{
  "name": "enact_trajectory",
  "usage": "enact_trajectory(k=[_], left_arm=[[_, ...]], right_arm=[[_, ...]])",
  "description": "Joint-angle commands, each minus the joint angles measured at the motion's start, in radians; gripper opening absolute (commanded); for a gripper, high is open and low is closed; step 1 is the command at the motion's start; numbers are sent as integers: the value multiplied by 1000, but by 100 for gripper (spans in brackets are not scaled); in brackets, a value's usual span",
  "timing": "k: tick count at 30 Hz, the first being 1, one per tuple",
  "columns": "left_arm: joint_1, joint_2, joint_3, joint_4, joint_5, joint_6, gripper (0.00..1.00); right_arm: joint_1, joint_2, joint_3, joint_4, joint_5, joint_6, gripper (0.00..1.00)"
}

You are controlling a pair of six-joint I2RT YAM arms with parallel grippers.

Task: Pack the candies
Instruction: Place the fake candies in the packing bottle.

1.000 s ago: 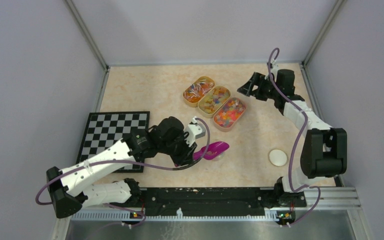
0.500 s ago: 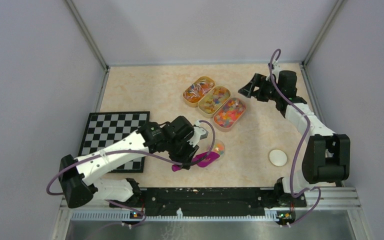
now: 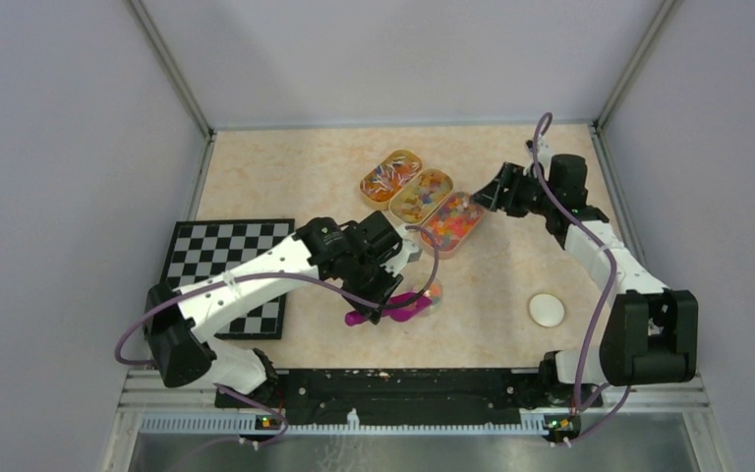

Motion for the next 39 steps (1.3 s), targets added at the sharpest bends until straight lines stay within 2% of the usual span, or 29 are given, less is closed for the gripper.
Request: enact_trajectory(k=[1, 6, 11, 13, 20, 29, 34, 39], left_arm=[[-3, 51, 115, -81, -23, -17, 0], [-4, 78, 168, -99, -34, -14, 0], [-4, 94, 186, -100, -40, -18, 0], [-4, 100, 183, -99, -29, -13, 0], [-4, 114, 179, -95, -32, -11, 0], [-3, 141, 203, -86, -34, 6, 0], [-3, 154, 208, -83, -35, 8, 0], [-2, 158, 228, -74, -38, 18, 0]], right_arm=[[29, -111, -50, -50, -46, 19, 61], [76, -255, -213, -32, -94, 96, 47], [114, -382, -378, 56, -129, 219, 21], [138, -430, -439, 136, -141, 296, 14], [260, -507, -514, 226, -88, 449, 1], [537, -426, -534, 347, 96, 527, 0], [576, -409, -570, 411, 182, 548, 0], [601, -358, -584, 448, 188, 547, 0]])
